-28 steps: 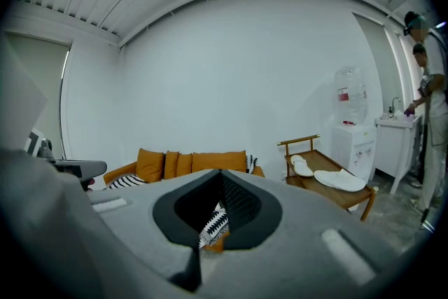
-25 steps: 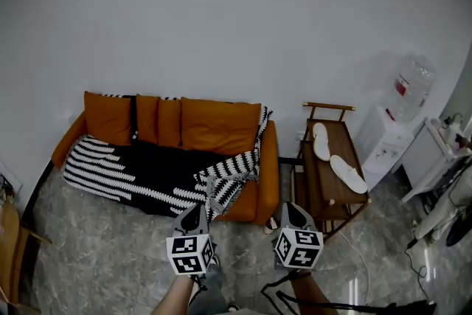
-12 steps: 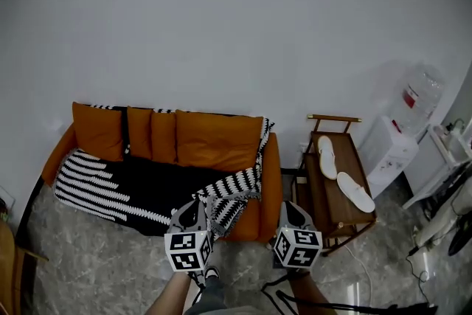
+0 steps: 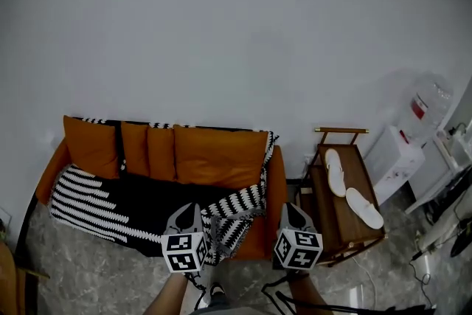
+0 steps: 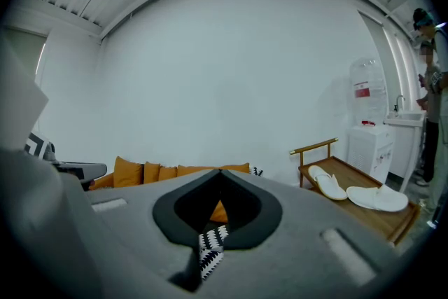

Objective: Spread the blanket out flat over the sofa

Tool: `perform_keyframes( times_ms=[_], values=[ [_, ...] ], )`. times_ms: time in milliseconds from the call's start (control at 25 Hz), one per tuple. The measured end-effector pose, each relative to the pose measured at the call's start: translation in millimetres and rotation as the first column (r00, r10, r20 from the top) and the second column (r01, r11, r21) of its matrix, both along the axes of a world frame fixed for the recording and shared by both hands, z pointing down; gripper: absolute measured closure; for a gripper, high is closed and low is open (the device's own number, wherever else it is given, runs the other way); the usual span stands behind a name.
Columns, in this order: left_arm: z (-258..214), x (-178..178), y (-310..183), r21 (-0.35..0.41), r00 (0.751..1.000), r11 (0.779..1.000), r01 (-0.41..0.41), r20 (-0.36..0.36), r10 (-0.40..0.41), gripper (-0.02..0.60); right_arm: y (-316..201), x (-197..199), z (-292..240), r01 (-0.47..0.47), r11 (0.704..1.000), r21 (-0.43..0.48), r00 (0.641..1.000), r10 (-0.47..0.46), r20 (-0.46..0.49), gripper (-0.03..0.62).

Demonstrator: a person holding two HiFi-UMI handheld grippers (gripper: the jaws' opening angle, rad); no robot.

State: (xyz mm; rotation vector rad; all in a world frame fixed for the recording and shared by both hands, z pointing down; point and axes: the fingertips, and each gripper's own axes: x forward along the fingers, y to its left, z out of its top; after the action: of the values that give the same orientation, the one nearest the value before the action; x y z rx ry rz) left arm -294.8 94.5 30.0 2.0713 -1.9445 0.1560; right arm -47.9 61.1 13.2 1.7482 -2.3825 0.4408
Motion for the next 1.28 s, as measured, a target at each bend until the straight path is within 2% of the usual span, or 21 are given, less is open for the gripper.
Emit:
perform_keyframes(
  times_ms=[200, 800, 1280],
  values=[
    [26.5, -17.4, -22.6, -0.055, 0.999, 0.998, 0.029, -0.021, -0.03, 0.583, -17.2, -12.3, 22.4, 0.005, 0.999, -0.046, 1.0, -0.005, -0.008, 0.589],
    [78.3, -17.3, -41.4, -0.156, 0.987, 0.976, 0.155, -0.022, -0.16, 0.583, -74.3, -15.7, 65.1, 0.126, 0.984, -0.128, 0.99, -0.133, -0.043, 0.589],
    [182.4, -29.7, -46.0, -0.28, 0.98, 0.943, 0.18, -0.037, -0.198, 0.583, -88.5, -43.8, 171.8, 0.179, 0.946, -0.27, 0.978, -0.201, -0.054, 0.589]
  ],
)
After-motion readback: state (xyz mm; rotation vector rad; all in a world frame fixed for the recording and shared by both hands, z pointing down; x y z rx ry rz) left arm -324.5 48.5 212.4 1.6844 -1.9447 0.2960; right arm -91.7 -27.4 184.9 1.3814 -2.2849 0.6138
